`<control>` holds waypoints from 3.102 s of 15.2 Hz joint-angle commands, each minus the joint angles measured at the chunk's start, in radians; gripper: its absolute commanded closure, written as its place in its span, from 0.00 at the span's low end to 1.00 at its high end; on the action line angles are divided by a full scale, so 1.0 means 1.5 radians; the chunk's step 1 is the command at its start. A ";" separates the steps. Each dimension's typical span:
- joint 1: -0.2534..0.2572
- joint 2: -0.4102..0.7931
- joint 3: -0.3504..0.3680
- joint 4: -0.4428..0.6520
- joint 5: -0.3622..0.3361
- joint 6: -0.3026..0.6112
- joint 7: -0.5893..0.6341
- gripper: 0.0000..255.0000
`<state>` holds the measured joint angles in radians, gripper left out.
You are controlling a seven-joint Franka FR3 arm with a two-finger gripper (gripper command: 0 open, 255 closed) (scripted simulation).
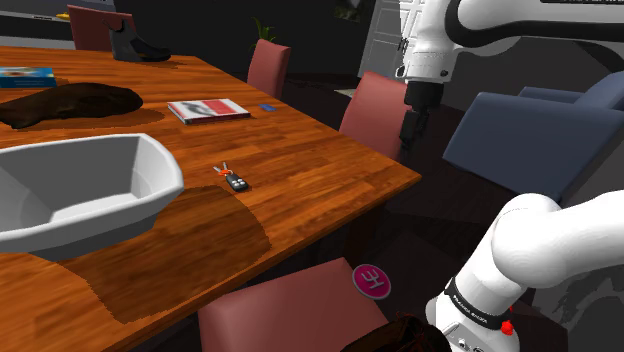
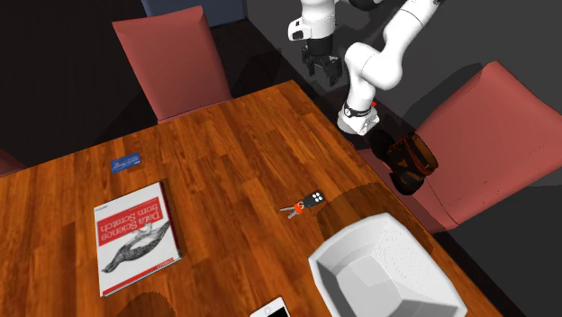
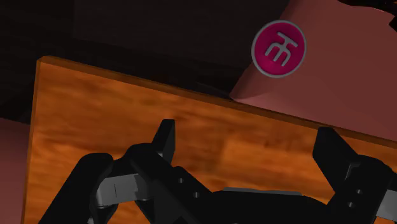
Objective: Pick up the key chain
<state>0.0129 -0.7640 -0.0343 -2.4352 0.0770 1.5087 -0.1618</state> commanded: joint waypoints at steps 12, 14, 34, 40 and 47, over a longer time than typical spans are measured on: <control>0.043 0.206 0.121 0.110 0.064 0.131 0.134 0.00; 0.048 0.249 0.140 0.140 0.065 0.150 0.159 0.00; 0.135 0.710 0.247 0.590 -0.068 0.191 0.403 0.00; 0.134 0.717 0.245 0.545 -0.070 0.242 0.402 0.00; 0.134 0.717 0.245 0.539 -0.070 0.248 0.401 1.00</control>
<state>0.2132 0.3112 0.3333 -1.6263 -0.0280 1.8805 0.4398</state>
